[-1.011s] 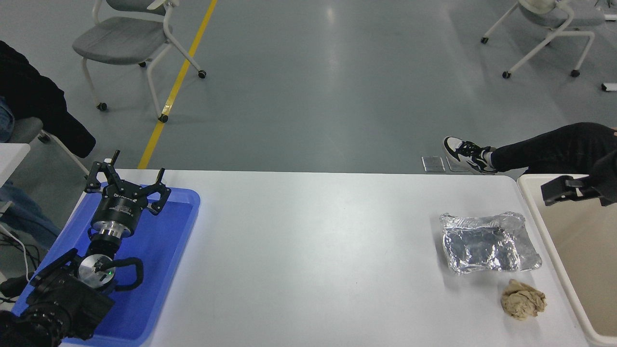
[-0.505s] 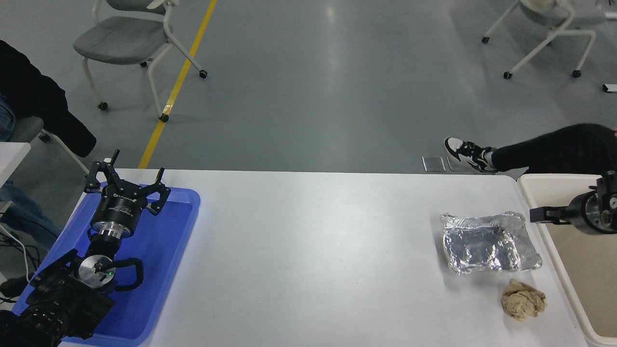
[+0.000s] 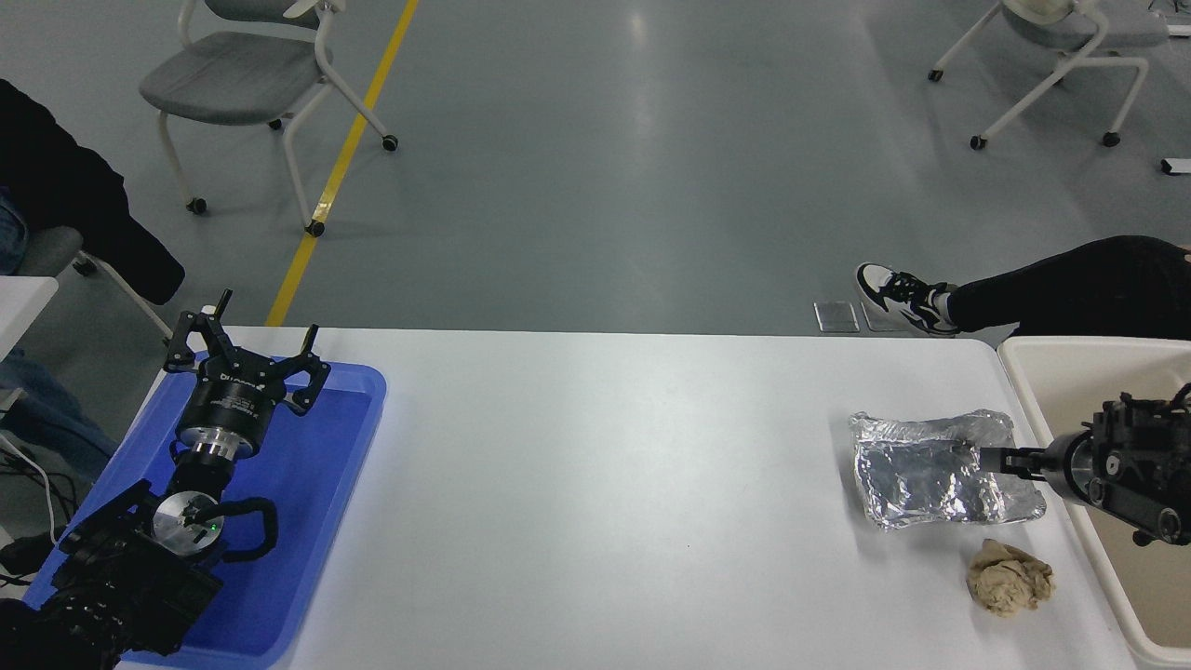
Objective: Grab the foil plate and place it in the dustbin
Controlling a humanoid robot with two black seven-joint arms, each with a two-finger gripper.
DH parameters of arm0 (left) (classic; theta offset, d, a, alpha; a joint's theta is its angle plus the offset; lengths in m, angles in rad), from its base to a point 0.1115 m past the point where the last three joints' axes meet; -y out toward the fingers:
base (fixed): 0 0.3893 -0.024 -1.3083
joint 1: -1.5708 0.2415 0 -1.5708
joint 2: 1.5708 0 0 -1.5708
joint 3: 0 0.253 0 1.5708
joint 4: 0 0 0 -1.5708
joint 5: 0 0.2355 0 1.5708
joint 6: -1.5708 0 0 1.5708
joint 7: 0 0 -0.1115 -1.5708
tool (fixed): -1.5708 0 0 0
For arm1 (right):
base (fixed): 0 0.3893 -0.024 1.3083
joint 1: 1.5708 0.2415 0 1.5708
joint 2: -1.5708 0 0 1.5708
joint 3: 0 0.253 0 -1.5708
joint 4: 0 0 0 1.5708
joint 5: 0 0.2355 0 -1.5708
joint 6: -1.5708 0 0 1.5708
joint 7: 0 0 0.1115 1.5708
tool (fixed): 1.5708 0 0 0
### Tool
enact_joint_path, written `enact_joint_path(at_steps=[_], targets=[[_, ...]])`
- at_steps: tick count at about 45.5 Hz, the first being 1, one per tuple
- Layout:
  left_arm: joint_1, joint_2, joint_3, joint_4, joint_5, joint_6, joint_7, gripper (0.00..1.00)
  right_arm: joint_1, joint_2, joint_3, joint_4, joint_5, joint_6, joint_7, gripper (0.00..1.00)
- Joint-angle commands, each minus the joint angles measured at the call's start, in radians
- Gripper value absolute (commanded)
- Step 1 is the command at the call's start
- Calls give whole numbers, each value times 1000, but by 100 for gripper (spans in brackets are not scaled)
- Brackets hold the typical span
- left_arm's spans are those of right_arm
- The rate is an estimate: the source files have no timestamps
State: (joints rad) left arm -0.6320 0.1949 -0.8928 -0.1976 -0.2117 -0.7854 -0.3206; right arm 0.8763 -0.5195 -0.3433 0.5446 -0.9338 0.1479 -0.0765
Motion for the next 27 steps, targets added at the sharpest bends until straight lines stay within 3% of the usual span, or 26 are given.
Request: enact_joint_path(at_steps=[1,3,6,11,13,17,20,27], targets=[[0,0,0,0,0,0,0,100,-59,50,78,-71,0,-14,1,86],[0,0,0,0,0,0,0,100,-60,53,79,-80,0,-14,3,77],[0,0,0,0,0,0,0,100,-60,55,79,-95,0,-14,1,73],[0,0,0,0,0,0,0,100,-63,58,93,-98,3,-14,3,34],[-2,0,0,0,0,0,0,100,-63,61,109,-98,4,-14,3,25],[-2,0,0,0,0,0,0,100,-69,64,129,-104,4,-14,1,18],[-2,0,0,0,0,0,0,100,-74,65,129,-104,4,-14,3,1],[-2,0,0,0,0,0,0,100,-82,70,129,-103,4,-13,4,0]])
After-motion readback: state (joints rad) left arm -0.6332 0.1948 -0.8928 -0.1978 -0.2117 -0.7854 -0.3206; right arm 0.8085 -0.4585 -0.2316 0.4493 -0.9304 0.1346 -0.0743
